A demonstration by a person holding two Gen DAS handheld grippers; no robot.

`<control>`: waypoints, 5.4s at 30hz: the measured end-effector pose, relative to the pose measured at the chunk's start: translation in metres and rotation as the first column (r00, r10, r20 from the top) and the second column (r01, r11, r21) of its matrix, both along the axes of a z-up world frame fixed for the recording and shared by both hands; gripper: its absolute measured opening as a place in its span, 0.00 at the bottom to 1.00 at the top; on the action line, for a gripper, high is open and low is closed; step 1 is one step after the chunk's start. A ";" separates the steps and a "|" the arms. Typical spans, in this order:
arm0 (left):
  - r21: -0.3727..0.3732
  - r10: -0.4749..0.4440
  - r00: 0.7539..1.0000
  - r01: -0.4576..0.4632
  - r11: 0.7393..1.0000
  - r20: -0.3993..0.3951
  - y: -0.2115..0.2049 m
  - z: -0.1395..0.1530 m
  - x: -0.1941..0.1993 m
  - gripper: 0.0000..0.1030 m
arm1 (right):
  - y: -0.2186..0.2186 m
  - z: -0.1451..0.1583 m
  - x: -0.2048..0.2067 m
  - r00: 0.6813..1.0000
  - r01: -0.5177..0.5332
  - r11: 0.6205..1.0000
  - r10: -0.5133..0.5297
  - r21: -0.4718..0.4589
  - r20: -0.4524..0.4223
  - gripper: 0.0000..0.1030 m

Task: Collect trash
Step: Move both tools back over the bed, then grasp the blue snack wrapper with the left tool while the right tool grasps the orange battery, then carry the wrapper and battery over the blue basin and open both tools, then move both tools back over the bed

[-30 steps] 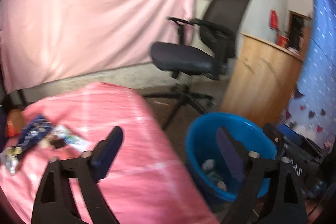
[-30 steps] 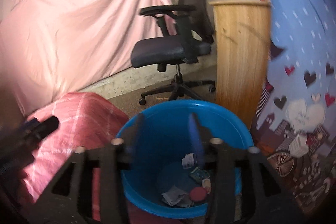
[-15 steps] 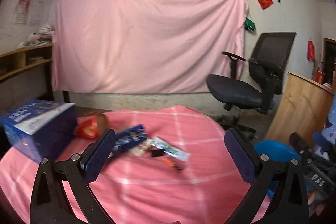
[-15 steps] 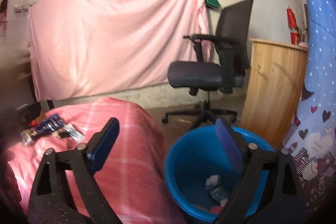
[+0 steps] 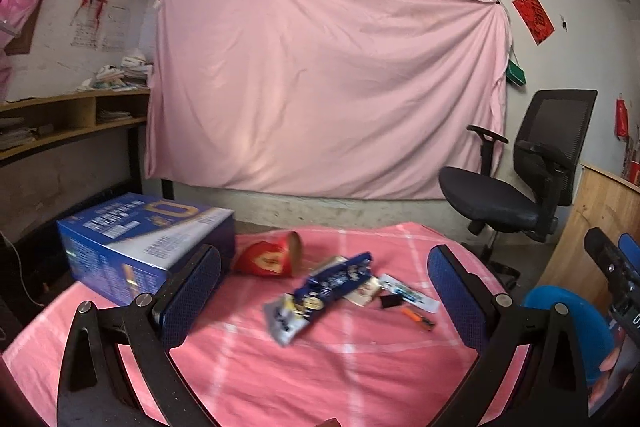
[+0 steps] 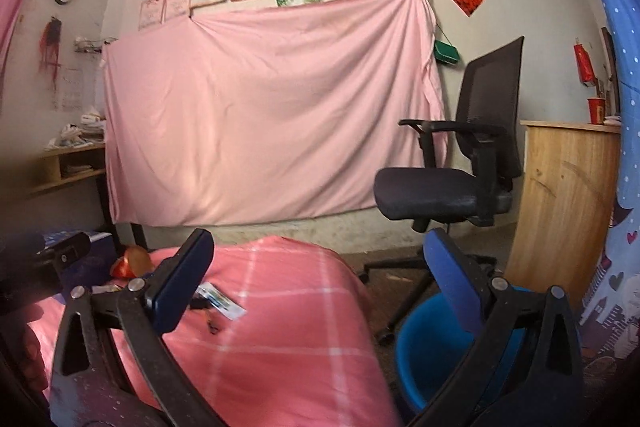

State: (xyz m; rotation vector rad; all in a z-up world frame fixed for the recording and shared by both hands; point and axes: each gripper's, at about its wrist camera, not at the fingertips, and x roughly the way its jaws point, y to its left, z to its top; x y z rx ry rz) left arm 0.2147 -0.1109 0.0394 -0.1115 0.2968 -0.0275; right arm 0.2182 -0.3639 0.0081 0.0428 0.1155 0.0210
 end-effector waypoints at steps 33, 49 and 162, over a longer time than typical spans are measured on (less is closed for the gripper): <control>0.051 -0.099 0.980 0.109 0.993 -0.173 0.036 -0.043 0.043 0.98 | 0.070 -0.032 0.051 0.963 -0.216 0.971 0.195 -0.105 -0.187 1.00; 0.019 -0.141 0.942 0.154 0.988 -0.305 0.039 -0.057 0.067 0.74 | 0.078 -0.053 0.086 0.893 -0.256 0.962 0.199 -0.093 -0.403 0.85; -0.089 -0.583 0.712 0.601 0.794 -0.392 -0.243 -0.037 0.063 0.45 | -0.175 -0.059 0.014 0.877 0.322 0.920 -0.201 0.223 -0.436 0.31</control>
